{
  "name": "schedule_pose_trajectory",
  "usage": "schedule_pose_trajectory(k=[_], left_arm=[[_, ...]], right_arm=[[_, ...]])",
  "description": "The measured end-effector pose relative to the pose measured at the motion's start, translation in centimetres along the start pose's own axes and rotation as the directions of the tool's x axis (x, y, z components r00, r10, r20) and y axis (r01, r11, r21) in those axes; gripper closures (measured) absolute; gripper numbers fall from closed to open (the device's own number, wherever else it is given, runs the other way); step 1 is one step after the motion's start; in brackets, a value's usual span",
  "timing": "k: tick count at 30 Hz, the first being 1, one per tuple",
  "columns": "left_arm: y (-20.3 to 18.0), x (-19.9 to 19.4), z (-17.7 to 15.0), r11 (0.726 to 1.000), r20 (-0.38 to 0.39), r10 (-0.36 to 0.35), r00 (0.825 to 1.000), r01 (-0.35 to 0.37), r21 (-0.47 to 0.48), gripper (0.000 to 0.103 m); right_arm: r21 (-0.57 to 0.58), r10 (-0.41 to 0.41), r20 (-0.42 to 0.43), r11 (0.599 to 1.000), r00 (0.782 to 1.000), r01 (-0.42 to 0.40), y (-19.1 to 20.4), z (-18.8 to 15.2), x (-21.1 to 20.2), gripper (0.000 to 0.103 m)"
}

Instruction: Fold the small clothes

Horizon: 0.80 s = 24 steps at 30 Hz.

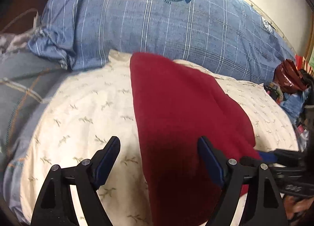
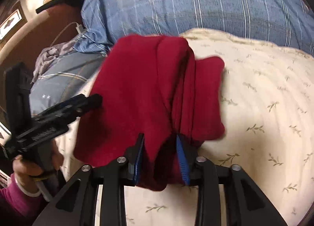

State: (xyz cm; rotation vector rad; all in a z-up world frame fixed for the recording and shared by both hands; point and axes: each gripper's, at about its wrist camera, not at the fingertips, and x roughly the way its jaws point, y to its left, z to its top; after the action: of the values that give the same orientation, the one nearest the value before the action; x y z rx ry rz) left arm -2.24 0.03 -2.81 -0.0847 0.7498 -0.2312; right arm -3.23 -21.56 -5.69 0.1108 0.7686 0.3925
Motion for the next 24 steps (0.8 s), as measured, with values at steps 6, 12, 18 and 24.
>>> schedule_pose_trajectory(k=[6,12,18,24], left_arm=[[-0.1,-0.8,-0.4,0.999,0.02,0.045,0.999,-0.045,-0.006,0.021],[-0.6,-1.0,-0.5,0.997,0.023,0.081,0.996,-0.081,0.003,0.021],[-0.7,-1.5,-0.6,0.995,0.023,0.102,0.994,-0.102,0.007,0.021],[-0.2,-2.0,-0.8,0.993,0.017,0.117,0.993,-0.117,0.008,0.021]], right_arm=[[0.028,0.003,0.106,1.0,0.994,-0.007,0.9,1.6,-3.0,0.049],[0.025,-0.058,0.117,0.998,0.992,0.055,1.7,1.2,-3.1,0.043],[0.011,-0.139,0.118,0.99,0.983,0.139,1.9,0.5,-2.9,0.035],[0.03,-0.171,0.122,0.985,0.978,0.168,1.8,0.6,-2.7,0.027]])
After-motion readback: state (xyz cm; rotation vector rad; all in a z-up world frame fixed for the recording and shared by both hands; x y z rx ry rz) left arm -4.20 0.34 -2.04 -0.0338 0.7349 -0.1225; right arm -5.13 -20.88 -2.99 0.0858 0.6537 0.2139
